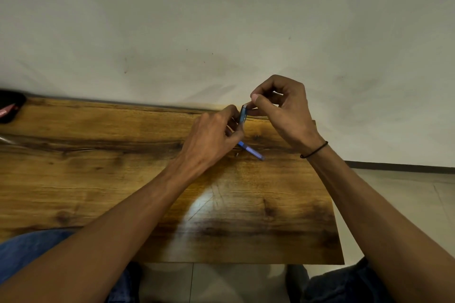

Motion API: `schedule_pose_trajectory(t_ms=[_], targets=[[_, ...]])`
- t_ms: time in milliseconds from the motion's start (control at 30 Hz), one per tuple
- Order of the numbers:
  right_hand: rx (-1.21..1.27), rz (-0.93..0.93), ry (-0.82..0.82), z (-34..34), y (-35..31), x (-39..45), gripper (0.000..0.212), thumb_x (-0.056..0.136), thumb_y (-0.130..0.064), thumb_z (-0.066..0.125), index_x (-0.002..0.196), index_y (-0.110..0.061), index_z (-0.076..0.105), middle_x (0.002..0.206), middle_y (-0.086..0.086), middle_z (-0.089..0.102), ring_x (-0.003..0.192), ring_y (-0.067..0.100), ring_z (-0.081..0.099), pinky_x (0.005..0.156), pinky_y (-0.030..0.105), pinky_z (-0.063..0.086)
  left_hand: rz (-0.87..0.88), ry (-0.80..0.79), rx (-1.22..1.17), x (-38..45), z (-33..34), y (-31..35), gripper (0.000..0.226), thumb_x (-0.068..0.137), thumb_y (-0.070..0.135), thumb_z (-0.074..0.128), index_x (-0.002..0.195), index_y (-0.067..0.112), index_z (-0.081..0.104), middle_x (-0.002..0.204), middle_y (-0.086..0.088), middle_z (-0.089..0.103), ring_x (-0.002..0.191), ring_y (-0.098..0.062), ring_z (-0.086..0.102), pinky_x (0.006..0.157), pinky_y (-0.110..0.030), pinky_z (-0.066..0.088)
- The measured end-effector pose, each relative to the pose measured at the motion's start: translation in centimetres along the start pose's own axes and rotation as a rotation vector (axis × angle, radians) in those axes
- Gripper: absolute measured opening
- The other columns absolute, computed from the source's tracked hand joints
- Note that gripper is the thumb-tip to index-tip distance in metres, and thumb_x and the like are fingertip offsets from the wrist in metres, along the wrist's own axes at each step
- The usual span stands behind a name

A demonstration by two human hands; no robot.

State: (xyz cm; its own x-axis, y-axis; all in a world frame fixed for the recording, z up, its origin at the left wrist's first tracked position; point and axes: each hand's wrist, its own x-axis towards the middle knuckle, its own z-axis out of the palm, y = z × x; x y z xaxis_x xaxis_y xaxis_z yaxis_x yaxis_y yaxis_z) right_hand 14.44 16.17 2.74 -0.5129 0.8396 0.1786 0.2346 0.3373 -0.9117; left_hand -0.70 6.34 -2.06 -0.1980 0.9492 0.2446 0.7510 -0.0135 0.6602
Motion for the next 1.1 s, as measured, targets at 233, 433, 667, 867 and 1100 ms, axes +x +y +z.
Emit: schedule_pose_trajectory(t_ms=[233, 433, 667, 867, 1100], targets=[[-0.339, 0.136, -0.089, -0.4, 2.4, 0.2, 0.003, 0.092, -0.005, 0.073, 0.094, -0.008, 0.073, 0.085, 0.003, 0.073, 0.065, 0.013, 0.071, 0.06, 0.023, 0.057, -0.032, 0.022, -0.007, 0.1, -0.1, -0.6, 0.012, 0.097, 0.026, 0.07, 0.107, 0.018, 0.069, 0.088, 0.005, 0.077, 0.069, -0.007, 0.071, 0.066, -0.027, 0.064], [-0.64, 0.145, -0.353, 1.4, 3.7, -1.0, 0.004, 0.086, -0.011, 0.079, 0.089, -0.011, 0.076, 0.085, 0.002, 0.074, 0.079, 0.014, 0.068, 0.069, 0.03, 0.057, -0.058, 0.077, 0.019, 0.2, -0.2, -0.9, 0.01, 0.097, 0.026, 0.069, 0.103, 0.018, 0.068, 0.085, 0.006, 0.077, 0.069, -0.01, 0.072, 0.067, -0.035, 0.065], [-0.734, 0.151, -0.43, 3.4, 4.8, -2.7, 0.017, 0.083, -0.024, 0.084, 0.084, -0.015, 0.069, 0.082, -0.001, 0.068, 0.085, 0.024, 0.066, 0.07, 0.038, 0.054, -0.078, 0.089, 0.0, 0.2, -0.3, -0.7, 0.009, 0.096, 0.026, 0.07, 0.1, 0.019, 0.067, 0.085, 0.006, 0.077, 0.071, -0.01, 0.074, 0.069, -0.036, 0.064], [-0.828, 0.162, -0.453, 4.2, 5.6, -3.8, 0.022, 0.089, -0.032, 0.08, 0.093, -0.017, 0.063, 0.102, 0.01, 0.068, 0.096, 0.035, 0.067, 0.081, 0.049, 0.059, -0.079, 0.087, 0.008, 0.2, -0.2, -0.7, 0.008, 0.095, 0.028, 0.069, 0.096, 0.021, 0.064, 0.082, 0.009, 0.077, 0.069, -0.008, 0.072, 0.066, -0.031, 0.061], [-0.931, 0.045, -0.453, 4.4, 4.7, -4.5, 0.024, 0.093, -0.031, 0.076, 0.102, -0.013, 0.062, 0.105, 0.014, 0.068, 0.096, 0.039, 0.068, 0.077, 0.051, 0.06, -0.073, 0.082, 0.011, 0.2, 0.1, -0.8, 0.009, 0.094, 0.028, 0.07, 0.097, 0.021, 0.065, 0.083, 0.008, 0.077, 0.069, -0.009, 0.072, 0.067, -0.033, 0.062]])
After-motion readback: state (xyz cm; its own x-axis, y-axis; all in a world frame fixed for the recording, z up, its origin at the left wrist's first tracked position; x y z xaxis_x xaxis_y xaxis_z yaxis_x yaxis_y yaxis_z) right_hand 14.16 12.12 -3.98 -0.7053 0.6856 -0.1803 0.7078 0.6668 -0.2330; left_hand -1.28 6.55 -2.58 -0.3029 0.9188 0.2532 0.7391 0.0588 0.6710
